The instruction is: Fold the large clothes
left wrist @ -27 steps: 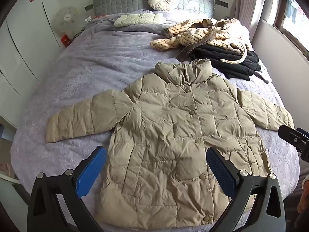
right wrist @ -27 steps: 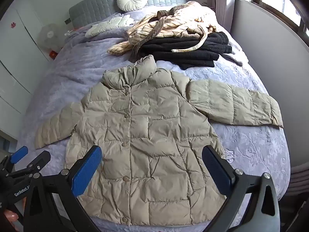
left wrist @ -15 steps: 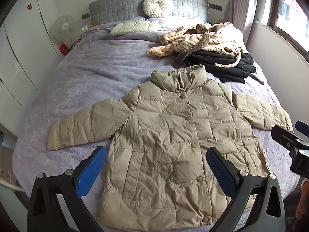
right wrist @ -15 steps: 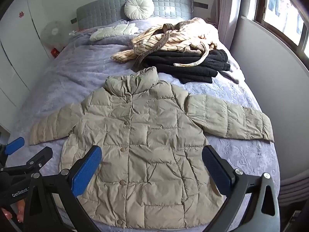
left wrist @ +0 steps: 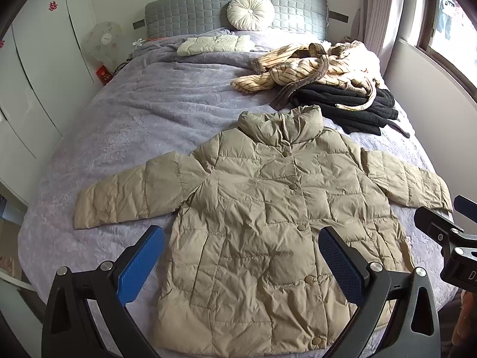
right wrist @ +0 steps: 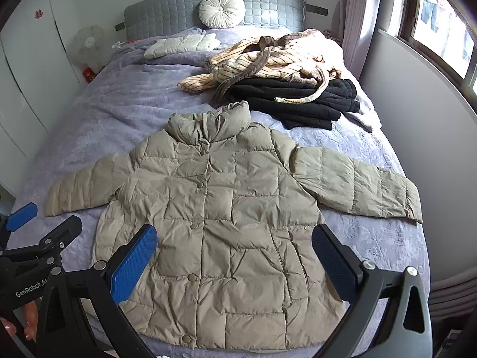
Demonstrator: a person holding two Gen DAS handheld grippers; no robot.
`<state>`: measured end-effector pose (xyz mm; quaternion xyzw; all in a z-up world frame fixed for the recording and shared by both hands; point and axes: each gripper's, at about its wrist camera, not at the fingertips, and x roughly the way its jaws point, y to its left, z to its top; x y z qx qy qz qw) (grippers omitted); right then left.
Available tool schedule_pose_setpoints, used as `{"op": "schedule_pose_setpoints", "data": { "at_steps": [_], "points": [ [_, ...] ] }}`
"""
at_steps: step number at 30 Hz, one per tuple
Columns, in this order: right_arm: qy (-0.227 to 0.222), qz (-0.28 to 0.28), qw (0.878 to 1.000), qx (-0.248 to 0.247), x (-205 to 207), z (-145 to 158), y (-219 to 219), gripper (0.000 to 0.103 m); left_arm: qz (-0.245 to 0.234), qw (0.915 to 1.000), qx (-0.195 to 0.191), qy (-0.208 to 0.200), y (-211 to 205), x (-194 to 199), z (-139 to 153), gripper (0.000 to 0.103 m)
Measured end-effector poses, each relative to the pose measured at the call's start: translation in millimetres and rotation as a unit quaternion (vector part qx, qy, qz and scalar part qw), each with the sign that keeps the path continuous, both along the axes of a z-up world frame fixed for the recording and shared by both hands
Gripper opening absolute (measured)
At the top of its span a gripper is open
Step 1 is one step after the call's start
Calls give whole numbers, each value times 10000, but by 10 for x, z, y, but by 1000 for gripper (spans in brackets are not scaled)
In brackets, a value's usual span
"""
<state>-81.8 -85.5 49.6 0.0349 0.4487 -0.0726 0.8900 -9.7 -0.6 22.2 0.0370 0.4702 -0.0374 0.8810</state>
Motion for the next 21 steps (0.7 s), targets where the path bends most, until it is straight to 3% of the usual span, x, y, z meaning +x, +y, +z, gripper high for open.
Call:
{"op": "schedule_pose_setpoints", "data": {
  "at_steps": [21],
  "points": [
    [56,-31,10000,42,2,-51,11,103,-24,10000,0,8,40,-11,-17,103]
  ]
}}
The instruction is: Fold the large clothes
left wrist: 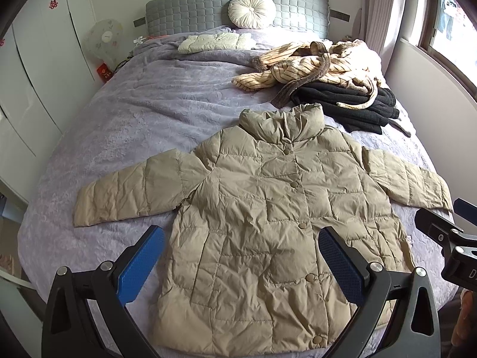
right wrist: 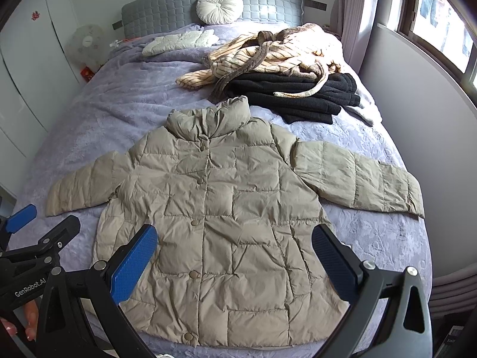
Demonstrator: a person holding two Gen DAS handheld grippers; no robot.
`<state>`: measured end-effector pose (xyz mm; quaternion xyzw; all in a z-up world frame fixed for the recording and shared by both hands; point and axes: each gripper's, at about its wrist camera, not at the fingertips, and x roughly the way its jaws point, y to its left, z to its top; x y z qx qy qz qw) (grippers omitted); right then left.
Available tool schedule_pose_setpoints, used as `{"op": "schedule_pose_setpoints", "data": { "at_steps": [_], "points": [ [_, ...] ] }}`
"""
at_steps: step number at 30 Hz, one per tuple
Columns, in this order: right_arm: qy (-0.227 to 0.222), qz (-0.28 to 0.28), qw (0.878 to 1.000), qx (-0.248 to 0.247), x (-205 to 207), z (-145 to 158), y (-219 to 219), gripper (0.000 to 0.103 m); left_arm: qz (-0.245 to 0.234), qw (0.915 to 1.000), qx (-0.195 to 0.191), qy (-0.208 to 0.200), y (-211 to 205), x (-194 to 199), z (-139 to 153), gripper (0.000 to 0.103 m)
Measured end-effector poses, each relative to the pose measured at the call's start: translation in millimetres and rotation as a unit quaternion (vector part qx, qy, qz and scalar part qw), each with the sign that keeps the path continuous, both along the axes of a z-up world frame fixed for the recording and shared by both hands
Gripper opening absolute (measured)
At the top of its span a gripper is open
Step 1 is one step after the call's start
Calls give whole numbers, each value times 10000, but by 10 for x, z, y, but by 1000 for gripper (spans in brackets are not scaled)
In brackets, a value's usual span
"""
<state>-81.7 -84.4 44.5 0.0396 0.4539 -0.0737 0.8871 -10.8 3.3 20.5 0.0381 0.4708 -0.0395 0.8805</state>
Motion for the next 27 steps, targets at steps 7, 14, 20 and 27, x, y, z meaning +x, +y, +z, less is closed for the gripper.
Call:
{"op": "schedule_pose_setpoints", "data": {
  "at_steps": [7,14,20,27],
  "points": [
    [12,12,10000,4,-14,-26,14,103,57,10000,-9,41,67,-23,-5,103],
    [21,3,10000,4,1,-1,-4,103,52,10000,-21,42,94,-56,-72,103],
    [35,7,10000,12,-5,-18,8,103,66,10000,-24,45,70,-35,-61,103],
    [37,4,10000,10,2,-11,0,103,99,9999,-12,67,92,-78,-118,103]
  ]
}}
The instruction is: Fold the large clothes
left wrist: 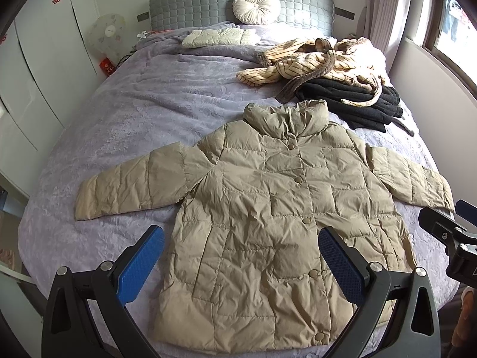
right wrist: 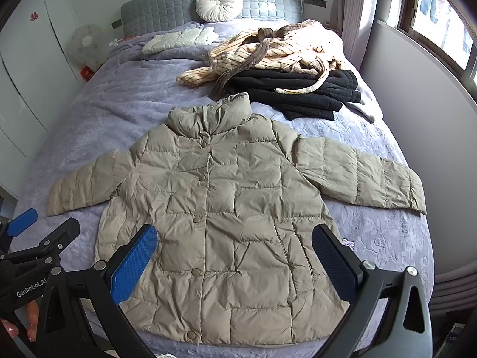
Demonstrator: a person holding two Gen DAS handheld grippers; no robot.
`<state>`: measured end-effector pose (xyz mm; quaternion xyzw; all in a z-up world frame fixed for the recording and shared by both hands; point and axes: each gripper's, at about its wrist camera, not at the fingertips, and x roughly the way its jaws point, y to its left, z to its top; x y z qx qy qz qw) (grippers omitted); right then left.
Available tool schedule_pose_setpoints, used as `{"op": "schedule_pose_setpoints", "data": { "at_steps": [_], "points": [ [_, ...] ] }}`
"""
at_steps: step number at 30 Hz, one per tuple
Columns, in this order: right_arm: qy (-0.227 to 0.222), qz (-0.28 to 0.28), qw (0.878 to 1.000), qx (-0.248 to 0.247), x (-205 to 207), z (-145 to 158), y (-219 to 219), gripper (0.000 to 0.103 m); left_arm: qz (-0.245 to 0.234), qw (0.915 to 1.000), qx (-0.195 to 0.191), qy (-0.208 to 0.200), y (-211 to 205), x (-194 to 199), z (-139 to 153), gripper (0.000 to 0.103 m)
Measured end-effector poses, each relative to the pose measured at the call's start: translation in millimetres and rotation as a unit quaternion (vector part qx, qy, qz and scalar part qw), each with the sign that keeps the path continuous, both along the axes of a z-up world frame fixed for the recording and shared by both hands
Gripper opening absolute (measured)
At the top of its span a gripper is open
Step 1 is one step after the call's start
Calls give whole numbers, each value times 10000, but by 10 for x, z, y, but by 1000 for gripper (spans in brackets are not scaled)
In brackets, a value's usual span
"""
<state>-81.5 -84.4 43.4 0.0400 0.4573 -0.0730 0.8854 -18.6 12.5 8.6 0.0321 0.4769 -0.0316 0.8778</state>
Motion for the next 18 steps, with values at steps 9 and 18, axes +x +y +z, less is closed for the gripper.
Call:
{"op": "schedule_pose_setpoints", "data": {
  "at_steps": [9,18],
  "points": [
    [18,6,10000,6,-1,-15,11,103,-3,10000,-6,5,7,12,6,103],
    [31,-5,10000,16,-4,-33,24,103,-5,10000,-16,14,8,21,11,103]
  ]
}}
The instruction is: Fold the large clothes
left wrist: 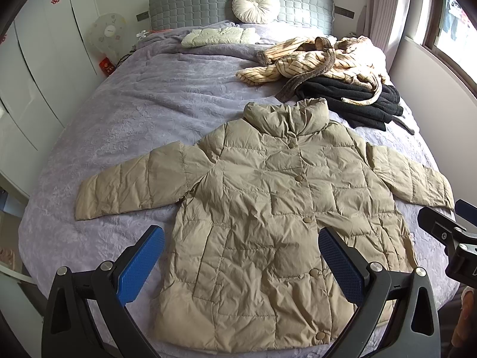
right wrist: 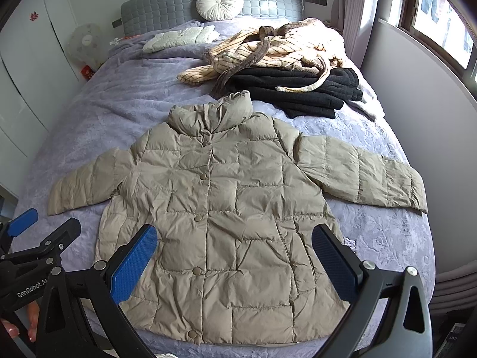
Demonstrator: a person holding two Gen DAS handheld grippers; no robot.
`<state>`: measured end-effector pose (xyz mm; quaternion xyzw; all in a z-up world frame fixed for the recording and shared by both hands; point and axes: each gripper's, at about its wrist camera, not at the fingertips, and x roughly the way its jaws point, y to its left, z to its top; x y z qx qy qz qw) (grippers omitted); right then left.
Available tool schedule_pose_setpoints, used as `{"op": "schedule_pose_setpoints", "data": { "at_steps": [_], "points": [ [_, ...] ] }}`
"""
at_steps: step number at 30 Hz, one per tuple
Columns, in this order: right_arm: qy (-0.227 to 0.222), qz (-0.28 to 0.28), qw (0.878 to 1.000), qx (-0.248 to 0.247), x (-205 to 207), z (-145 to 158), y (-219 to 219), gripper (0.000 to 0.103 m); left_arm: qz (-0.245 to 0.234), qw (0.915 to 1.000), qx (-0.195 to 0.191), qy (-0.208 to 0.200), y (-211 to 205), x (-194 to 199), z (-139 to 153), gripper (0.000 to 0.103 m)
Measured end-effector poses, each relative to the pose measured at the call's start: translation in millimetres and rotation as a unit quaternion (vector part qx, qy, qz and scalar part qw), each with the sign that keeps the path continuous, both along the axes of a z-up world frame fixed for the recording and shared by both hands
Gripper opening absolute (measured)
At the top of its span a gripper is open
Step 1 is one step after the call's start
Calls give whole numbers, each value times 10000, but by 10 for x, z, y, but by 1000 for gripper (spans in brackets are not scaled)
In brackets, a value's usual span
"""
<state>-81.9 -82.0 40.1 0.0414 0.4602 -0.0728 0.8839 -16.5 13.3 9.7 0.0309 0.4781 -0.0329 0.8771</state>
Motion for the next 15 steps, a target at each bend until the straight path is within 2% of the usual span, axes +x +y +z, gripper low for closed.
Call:
{"op": "schedule_pose_setpoints", "data": {
  "at_steps": [15],
  "points": [
    [19,22,10000,6,8,-2,-6,103,-1,10000,-5,13,5,5,1,103]
  ]
}}
